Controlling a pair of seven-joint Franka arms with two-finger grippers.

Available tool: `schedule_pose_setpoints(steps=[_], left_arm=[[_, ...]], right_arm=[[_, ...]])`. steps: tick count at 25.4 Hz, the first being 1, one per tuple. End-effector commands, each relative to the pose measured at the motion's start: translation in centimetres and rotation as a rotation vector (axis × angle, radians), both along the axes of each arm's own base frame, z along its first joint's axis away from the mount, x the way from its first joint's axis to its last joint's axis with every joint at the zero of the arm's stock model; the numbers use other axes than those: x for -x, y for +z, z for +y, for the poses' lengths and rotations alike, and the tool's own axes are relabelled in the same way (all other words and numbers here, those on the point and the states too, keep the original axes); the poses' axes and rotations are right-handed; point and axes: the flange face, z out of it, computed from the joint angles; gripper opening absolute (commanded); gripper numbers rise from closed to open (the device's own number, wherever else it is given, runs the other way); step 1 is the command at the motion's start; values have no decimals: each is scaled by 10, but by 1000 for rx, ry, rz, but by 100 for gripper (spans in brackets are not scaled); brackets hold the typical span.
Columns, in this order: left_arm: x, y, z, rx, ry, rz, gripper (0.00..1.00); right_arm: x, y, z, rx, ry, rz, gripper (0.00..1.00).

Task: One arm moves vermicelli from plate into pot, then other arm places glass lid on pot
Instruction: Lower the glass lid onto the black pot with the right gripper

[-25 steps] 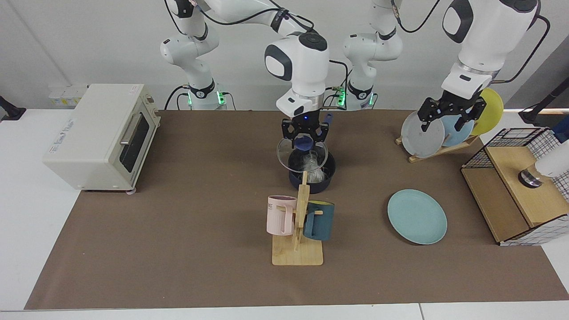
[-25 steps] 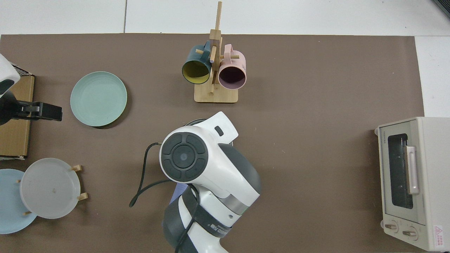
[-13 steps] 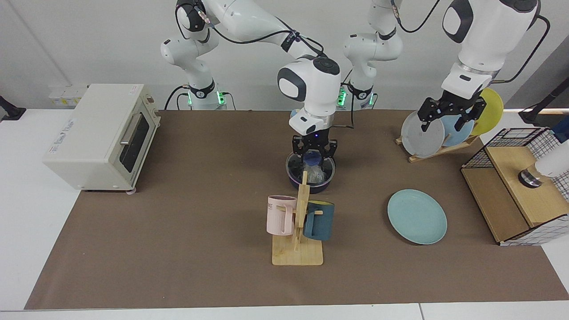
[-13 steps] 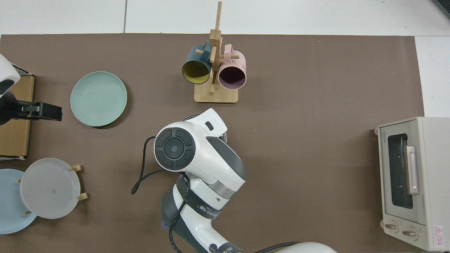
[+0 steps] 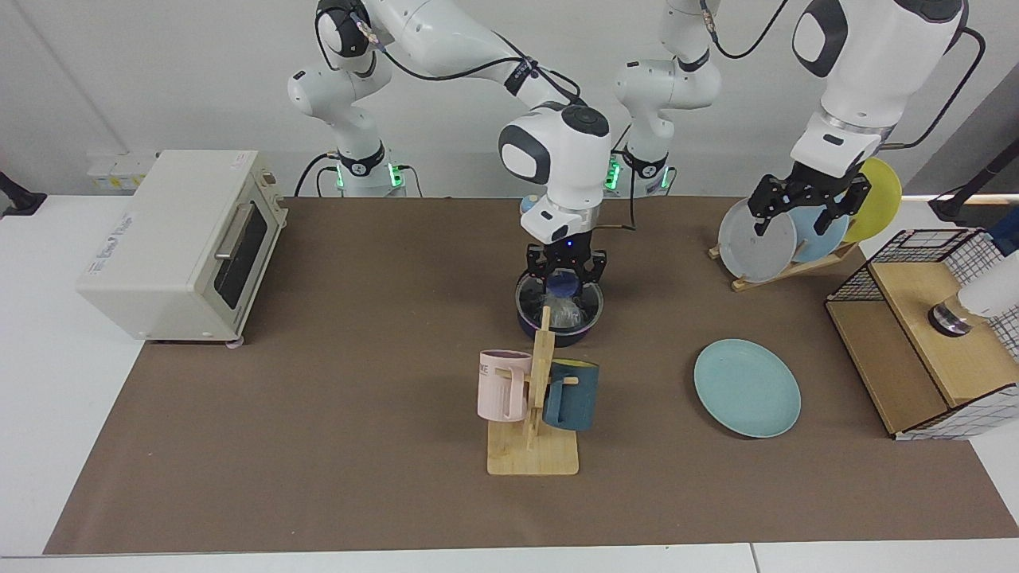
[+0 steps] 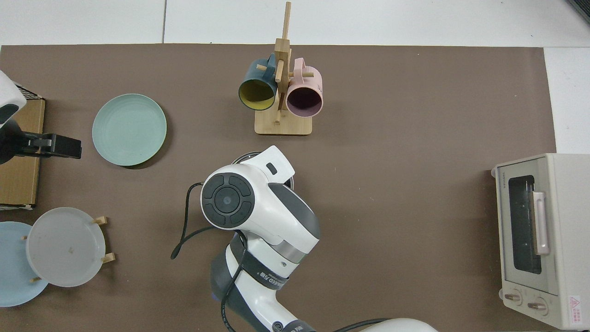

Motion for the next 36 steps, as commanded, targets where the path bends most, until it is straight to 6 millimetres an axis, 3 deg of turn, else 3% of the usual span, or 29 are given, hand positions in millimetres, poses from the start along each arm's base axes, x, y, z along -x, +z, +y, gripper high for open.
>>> schedule_pose_setpoints(steps=[1,33,34,36], left_arm=[[5,5,-1,-2,-2,5,100],[5,5,-1,-2,-2,5,100],[5,6,-1,0,-2,4,100],[5,5,-1,0,-2,5,100]], right_arm=[[5,1,-3,0,-6,0,0],[22,-2,2,1,-13,82,1],[21,-2,2,0,-15,81,18],[19,-1,0,-1,-18,79,73]])
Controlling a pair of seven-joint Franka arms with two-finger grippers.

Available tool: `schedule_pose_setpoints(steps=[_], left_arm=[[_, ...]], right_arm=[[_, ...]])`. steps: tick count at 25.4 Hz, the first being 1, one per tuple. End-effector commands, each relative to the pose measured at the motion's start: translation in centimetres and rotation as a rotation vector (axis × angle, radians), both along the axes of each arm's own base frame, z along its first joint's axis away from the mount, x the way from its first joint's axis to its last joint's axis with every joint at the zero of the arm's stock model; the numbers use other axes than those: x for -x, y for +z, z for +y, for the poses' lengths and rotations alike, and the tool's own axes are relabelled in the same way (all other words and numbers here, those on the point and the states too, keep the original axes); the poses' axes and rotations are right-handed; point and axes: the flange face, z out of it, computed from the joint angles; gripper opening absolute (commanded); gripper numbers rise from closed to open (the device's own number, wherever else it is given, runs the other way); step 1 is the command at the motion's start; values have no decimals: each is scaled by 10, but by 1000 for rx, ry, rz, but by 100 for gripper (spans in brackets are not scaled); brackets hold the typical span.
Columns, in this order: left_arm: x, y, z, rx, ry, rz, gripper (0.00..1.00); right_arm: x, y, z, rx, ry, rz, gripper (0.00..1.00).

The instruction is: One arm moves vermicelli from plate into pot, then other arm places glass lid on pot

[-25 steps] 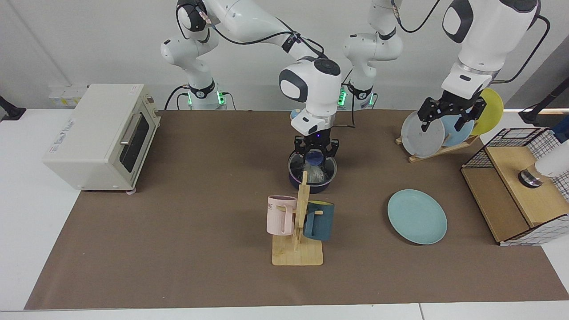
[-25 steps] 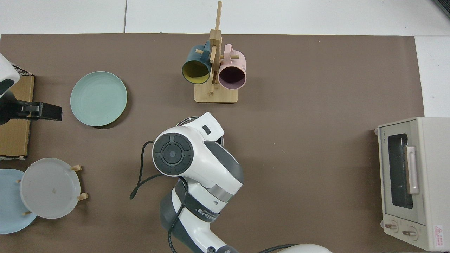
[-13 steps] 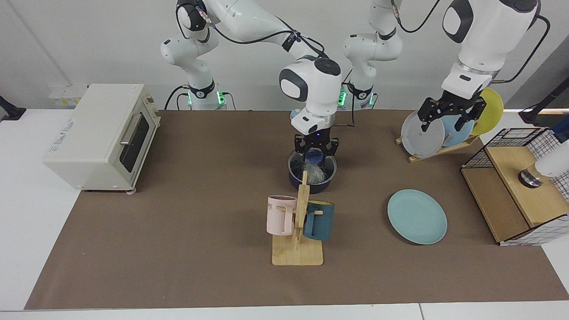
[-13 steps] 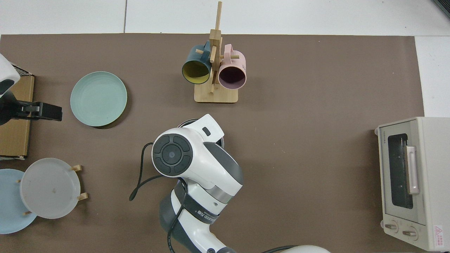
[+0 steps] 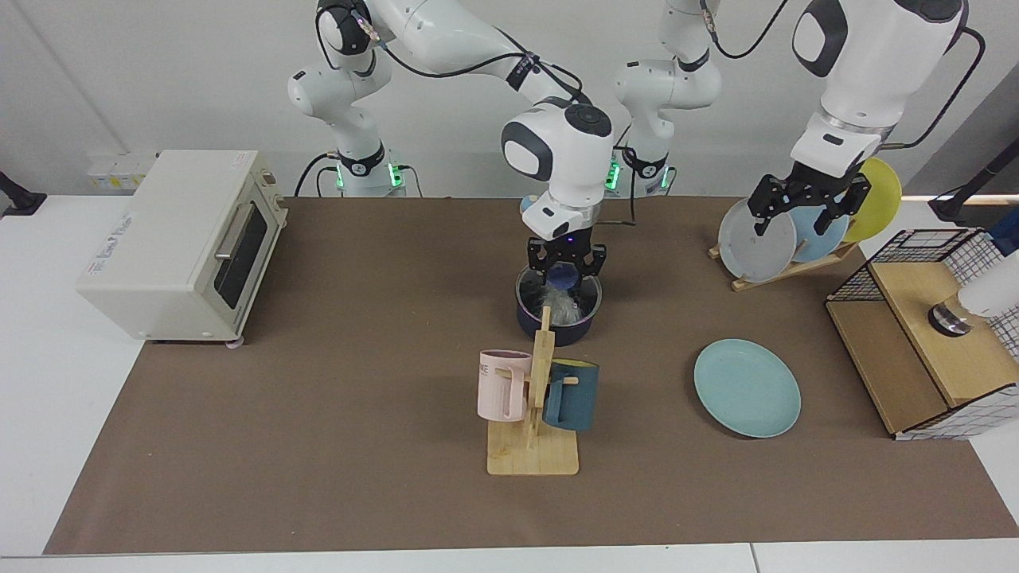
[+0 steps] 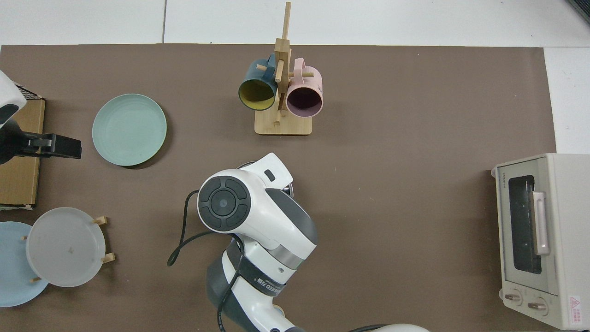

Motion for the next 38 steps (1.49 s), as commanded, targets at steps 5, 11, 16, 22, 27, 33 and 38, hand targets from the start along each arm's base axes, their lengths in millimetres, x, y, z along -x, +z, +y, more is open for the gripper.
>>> schedule_pose_setpoints(steps=[5,11,16,22,27,33,38], left_arm=[[5,5,-1,-2,-2,5,100],[5,5,-1,0,-2,5,100],[5,5,-1,0,-2,5,100],[5,5,-1,0,-2,5,100],[5,6,-2,0,-3,4,100],[5,5,-1,0,-2,5,100],[5,5,-1,-2,-2,5,100]], right_arm=[[-8,13,-15,-23,-38,11,99],[-22,46,-35,-29,-67,-18,100],[-36,95,-87,-31,-73,-32,100],[-48,159,-171,1,-39,-32,100],[-56,192,-223,-5,-71,-57,100],[-61,202,-258,-25,-53,-38,100],[-66,198,-274,-34,-47,-22,100]])
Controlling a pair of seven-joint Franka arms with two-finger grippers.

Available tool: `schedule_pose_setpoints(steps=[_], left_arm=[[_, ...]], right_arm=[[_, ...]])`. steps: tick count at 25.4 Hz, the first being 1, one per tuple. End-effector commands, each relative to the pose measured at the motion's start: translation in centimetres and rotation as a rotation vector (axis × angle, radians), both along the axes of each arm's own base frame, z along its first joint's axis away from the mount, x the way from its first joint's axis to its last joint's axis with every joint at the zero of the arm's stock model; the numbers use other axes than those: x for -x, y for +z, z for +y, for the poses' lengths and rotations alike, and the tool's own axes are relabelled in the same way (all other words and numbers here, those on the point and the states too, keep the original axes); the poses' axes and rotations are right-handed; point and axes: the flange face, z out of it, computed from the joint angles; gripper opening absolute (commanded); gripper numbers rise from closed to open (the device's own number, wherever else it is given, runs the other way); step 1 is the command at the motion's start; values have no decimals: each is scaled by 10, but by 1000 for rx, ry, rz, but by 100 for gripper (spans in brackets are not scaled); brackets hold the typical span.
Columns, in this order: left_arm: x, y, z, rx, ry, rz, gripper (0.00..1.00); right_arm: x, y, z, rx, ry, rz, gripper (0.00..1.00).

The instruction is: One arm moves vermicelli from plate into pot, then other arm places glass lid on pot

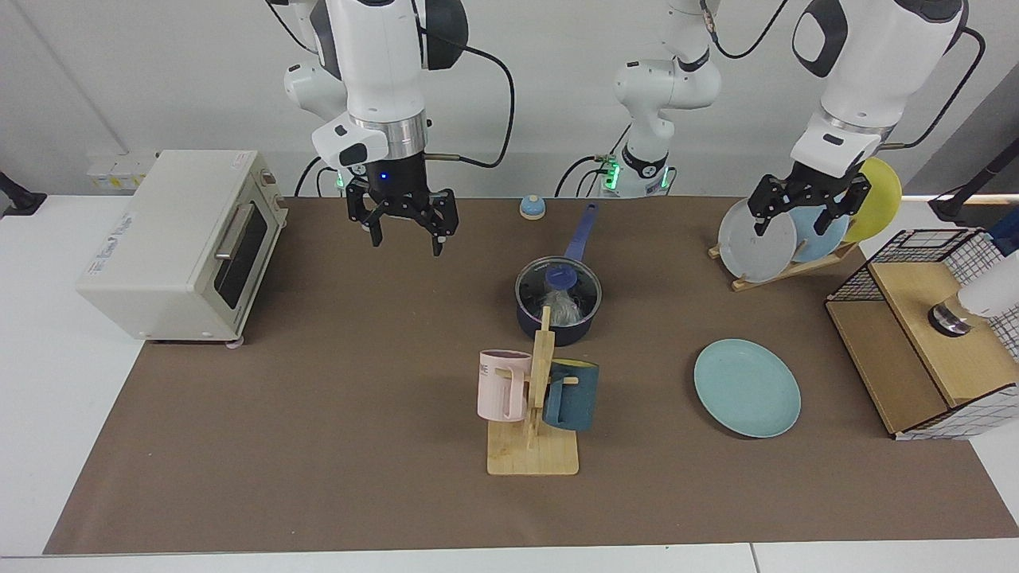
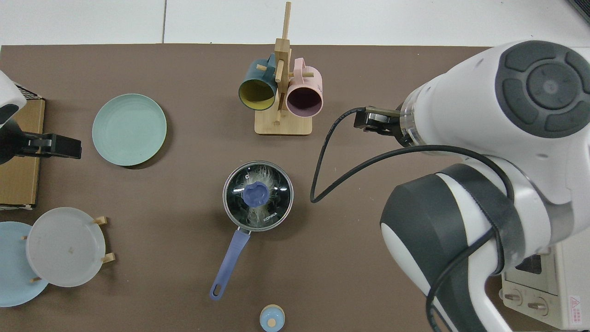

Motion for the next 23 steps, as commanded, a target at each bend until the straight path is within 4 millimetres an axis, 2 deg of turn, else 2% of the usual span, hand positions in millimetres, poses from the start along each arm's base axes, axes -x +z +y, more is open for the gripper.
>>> schedule_pose_setpoints(steps=[1,13,18,23], left_arm=[[5,5,-1,0,-2,5,100],[5,5,-1,0,-2,5,100],[5,5,-1,-2,-2,5,100],[5,5,-1,-2,-2,5,100]], right_arm=[[0,-3,-18,-30,41,29,100],[-8,-8,-50,-29,22,60,100],[-10,-8,-54,-31,15,54,100],[-11,-8,-77,-26,-14,78,100]])
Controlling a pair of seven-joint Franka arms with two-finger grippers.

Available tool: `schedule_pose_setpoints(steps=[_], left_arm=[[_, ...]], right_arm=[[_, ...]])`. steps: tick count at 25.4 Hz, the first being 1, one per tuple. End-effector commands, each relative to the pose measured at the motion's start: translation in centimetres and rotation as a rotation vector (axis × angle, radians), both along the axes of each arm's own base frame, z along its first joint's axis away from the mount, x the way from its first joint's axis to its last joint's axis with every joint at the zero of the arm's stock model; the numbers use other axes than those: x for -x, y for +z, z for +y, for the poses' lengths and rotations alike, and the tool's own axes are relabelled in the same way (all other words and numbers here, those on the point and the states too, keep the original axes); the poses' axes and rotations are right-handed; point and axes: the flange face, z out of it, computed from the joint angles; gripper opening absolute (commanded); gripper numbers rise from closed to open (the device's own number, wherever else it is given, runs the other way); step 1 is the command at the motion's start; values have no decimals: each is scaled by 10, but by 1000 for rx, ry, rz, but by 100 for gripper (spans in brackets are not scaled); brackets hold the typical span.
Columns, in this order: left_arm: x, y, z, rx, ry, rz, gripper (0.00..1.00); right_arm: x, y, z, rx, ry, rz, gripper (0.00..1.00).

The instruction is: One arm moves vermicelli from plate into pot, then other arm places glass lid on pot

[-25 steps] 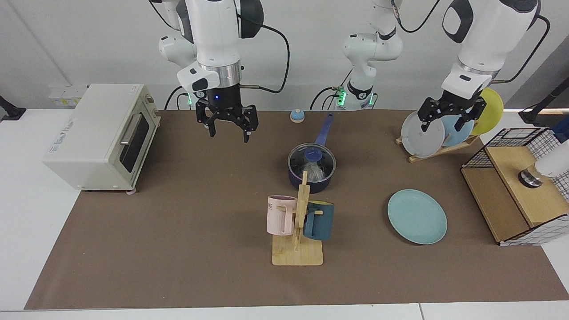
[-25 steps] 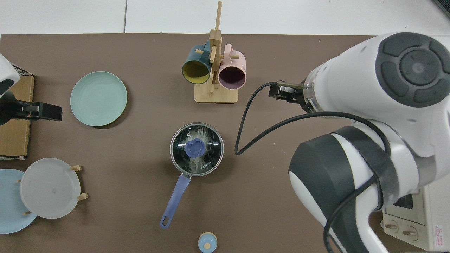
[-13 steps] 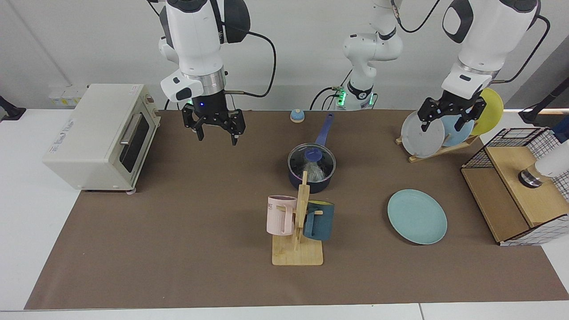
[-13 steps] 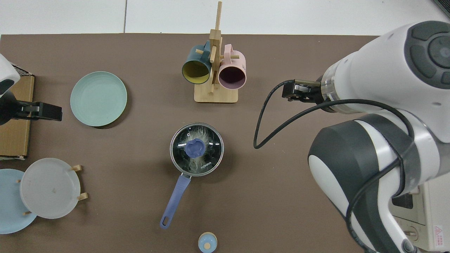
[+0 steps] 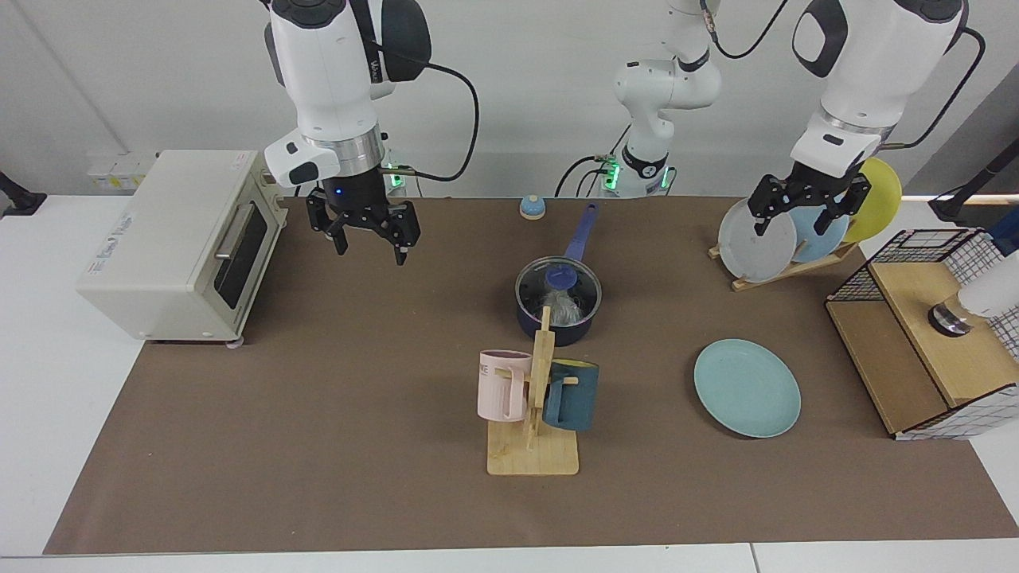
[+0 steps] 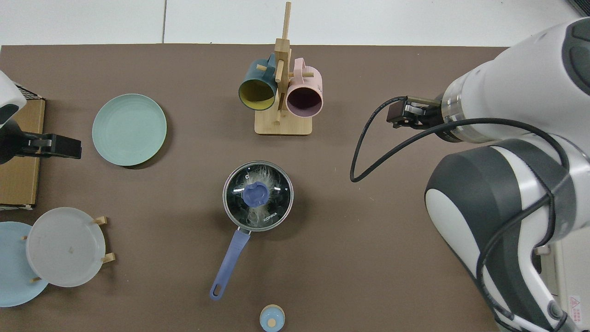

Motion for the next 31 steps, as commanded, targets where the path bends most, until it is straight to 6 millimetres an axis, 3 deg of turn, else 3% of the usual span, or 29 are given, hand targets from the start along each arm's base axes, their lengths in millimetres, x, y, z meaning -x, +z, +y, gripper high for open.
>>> schedule_pose_setpoints(steps=[1,9,14,31], left_arm=[[5,6,-1,-2,-2,3,100],[5,5,-1,0,-2,5,100],[5,5,-1,0,-2,5,100],[5,5,-1,-2,-2,5,100]], right_arm=[[3,0,-25,-10,12,39,100],[-1,-3,-95,11,93,90,100],[-1,-10,-118,13,98,104,100],[16,-6,-114,20,104,116,100]])
